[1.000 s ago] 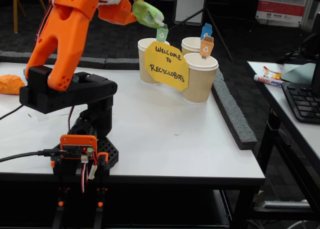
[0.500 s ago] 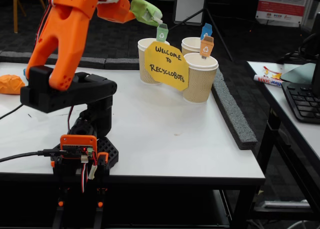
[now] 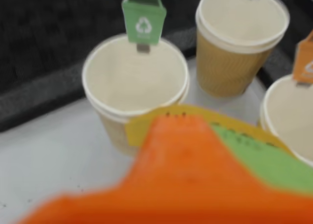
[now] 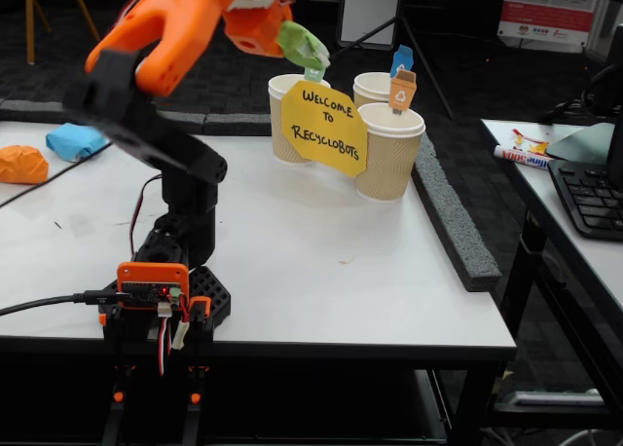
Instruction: Sort rubbish by color.
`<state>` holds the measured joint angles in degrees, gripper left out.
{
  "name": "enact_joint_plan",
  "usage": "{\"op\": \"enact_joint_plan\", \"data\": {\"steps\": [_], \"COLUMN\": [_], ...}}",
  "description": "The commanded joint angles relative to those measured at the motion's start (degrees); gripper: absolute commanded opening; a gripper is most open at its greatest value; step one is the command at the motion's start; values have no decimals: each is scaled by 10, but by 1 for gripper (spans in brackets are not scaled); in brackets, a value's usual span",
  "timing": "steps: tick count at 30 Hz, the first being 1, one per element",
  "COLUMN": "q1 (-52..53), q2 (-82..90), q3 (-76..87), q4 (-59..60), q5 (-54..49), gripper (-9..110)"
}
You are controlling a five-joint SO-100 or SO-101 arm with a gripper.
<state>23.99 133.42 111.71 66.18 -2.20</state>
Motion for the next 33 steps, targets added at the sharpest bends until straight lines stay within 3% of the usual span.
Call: {"op": "enact_joint_plan", "data": {"steps": [1, 18, 30, 33], "q1": [-16, -72, -64, -64], "q2": [-105, -392, -461, -461], "q3": [-135, -416, -457, -454], "q4": [-40, -33, -43, -40], "q5": [-12, -13, -28, -28], "gripper": [1, 1, 1, 6]}}
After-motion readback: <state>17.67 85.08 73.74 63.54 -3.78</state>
